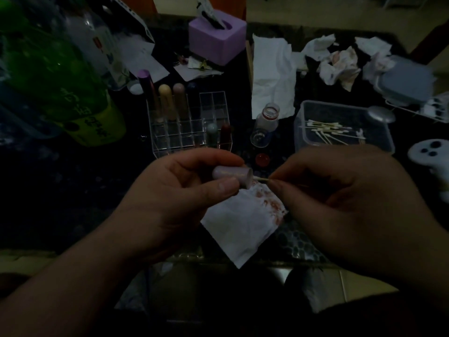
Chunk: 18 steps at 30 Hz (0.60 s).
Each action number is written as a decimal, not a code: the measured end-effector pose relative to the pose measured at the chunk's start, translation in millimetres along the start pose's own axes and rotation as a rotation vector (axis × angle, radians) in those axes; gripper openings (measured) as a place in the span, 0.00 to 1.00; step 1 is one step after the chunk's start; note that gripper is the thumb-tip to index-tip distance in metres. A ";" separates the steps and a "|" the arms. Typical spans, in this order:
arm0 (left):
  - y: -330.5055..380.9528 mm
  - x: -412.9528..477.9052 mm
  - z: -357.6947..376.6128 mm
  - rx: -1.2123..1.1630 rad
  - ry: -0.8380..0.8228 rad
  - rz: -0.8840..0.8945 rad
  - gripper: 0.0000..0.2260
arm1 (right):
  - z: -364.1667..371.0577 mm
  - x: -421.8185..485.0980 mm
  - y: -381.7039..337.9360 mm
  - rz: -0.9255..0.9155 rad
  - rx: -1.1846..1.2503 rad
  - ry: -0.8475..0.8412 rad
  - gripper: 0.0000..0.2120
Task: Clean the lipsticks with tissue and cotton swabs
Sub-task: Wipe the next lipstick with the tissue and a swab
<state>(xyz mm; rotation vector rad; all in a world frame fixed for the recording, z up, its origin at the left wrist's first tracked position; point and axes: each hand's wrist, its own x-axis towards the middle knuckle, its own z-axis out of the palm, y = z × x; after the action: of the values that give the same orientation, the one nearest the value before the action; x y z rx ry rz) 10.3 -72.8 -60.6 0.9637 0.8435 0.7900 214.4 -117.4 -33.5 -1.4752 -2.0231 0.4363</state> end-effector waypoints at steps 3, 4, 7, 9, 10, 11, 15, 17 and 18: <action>2.1 -0.7 -0.1 -0.026 -0.013 -0.008 0.12 | -2.9 -0.8 -0.5 0.008 0.015 0.024 0.01; 2.7 -0.9 -0.1 -0.018 -0.017 -0.003 0.12 | -4.5 -1.3 -0.9 0.013 0.028 0.030 0.01; 2.7 -0.6 -0.3 0.006 -0.004 -0.002 0.13 | -6.8 -2.0 -1.8 0.021 0.067 0.021 0.01; 2.8 -0.6 0.3 -0.003 -0.010 -0.015 0.14 | -5.9 -1.2 -2.1 0.012 0.057 -0.006 0.01; 2.9 -1.1 0.3 0.000 -0.018 -0.019 0.15 | -5.1 -0.7 -2.0 0.009 0.047 -0.018 0.02; 3.5 -1.3 0.8 0.005 -0.026 -0.023 0.15 | -4.6 -0.1 -1.8 0.009 0.040 -0.027 0.02; 4.4 -1.4 0.2 0.046 -0.025 -0.028 0.14 | -5.2 0.7 -1.8 0.016 0.036 -0.039 0.02; 4.0 -1.4 0.0 0.053 -0.028 -0.023 0.14 | -5.5 0.6 -0.8 0.007 0.021 -0.045 0.02; 3.6 -1.1 -0.1 0.056 -0.026 -0.020 0.14 | -5.7 0.8 -1.4 0.005 0.012 -0.053 0.02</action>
<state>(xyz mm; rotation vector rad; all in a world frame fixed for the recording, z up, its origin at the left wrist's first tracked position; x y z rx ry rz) 9.0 -72.3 -57.1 1.0116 0.8549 0.7384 216.8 -117.5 -28.1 -1.4761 -2.0545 0.4941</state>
